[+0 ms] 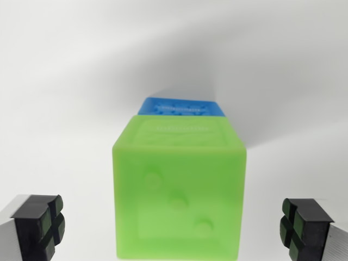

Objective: Stack cube

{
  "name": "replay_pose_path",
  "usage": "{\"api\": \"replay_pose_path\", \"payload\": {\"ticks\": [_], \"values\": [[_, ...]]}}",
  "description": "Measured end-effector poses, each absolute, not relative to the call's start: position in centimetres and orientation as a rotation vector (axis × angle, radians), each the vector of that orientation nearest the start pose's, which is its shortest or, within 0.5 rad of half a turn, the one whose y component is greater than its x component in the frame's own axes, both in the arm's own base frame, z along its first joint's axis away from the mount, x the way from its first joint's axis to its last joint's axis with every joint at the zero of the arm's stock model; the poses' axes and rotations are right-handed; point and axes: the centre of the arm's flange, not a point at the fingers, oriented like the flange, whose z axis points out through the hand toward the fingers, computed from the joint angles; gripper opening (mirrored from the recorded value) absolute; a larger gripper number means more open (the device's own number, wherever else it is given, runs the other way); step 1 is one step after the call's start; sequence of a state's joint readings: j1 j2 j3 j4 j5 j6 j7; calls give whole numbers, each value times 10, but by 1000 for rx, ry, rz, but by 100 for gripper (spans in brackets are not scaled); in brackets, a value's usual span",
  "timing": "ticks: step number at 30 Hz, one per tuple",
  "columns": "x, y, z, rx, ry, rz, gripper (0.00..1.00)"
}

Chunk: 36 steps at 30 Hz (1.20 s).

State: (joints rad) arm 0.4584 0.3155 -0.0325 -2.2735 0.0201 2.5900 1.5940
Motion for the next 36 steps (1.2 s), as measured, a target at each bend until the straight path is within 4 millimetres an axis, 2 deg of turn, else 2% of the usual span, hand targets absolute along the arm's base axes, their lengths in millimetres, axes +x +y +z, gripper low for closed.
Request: {"api": "replay_pose_path", "payload": {"ticks": [10, 36], "values": [[488, 221, 252, -2606, 1750, 0, 100], [488, 221, 361, -2603, 1749, 1, 100]]}}
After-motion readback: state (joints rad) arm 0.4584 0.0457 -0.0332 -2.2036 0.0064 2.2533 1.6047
